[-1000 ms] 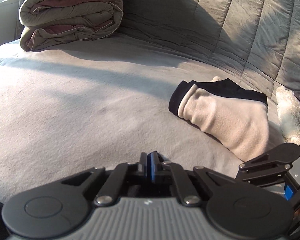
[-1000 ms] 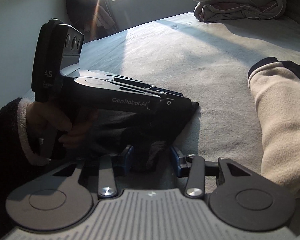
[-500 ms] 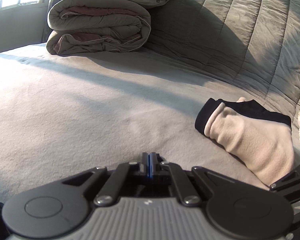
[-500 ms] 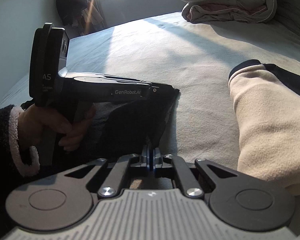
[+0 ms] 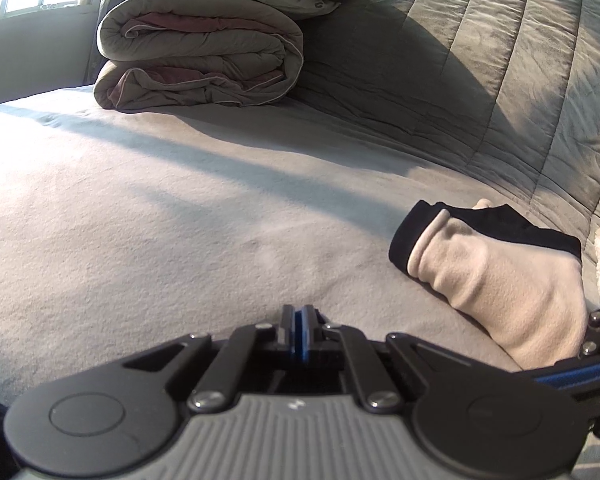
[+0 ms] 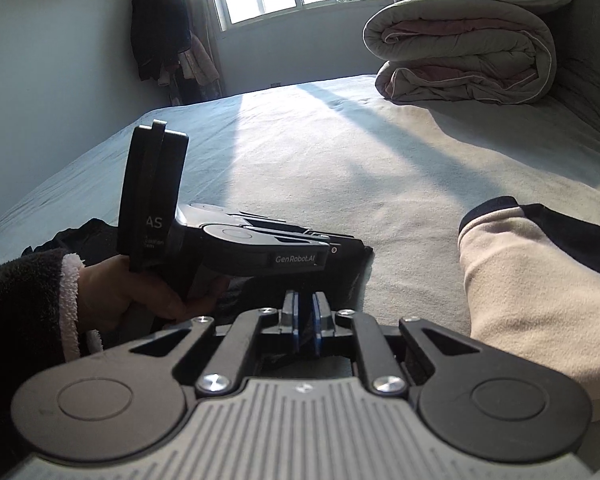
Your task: Fold clothes
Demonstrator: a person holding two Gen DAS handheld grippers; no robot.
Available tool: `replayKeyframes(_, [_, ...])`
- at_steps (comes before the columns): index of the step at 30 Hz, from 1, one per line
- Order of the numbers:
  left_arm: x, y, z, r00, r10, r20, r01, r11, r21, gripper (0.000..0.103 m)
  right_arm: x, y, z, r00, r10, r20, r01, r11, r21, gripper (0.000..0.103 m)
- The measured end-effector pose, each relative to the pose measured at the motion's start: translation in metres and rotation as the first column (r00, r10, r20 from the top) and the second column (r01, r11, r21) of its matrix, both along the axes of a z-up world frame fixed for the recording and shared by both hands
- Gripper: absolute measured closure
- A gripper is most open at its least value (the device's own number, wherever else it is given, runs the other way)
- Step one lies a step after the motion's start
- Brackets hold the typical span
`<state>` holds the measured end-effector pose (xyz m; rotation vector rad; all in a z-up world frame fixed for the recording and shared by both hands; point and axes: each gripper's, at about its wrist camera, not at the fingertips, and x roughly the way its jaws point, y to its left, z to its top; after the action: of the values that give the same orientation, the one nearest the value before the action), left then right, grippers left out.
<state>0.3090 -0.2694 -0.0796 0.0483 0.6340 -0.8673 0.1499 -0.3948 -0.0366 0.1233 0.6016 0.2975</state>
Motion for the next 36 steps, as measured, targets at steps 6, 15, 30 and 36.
replayKeyframes(6, [0.006, 0.006, -0.002, 0.999, 0.004, -0.046, -0.006, 0.999, -0.044, 0.099, 0.014, 0.004, -0.019, 0.998, 0.023, -0.062, -0.023, 1.0, 0.0, 0.09])
replayKeyframes(15, [-0.005, 0.05, 0.025, 0.99, 0.113, -0.079, -0.12, 0.988, -0.101, 0.053, 0.022, 0.005, -0.034, 0.995, 0.003, -0.099, -0.007, 0.999, -0.037, 0.089])
replayKeyframes(30, [-0.011, 0.175, 0.012, 0.923, 0.377, -0.08, -0.381, 0.924, -0.036, 0.085, 0.021, 0.01, -0.02, 1.0, 0.006, 0.021, -0.007, 0.999, 0.048, 0.088])
replayKeyframes(36, [0.014, 0.185, 0.0, 0.886, 0.456, -0.084, -0.46, 0.887, -0.037, 0.096, 0.032, 0.023, -0.034, 1.0, 0.009, -0.008, -0.009, 0.999, 0.04, 0.087])
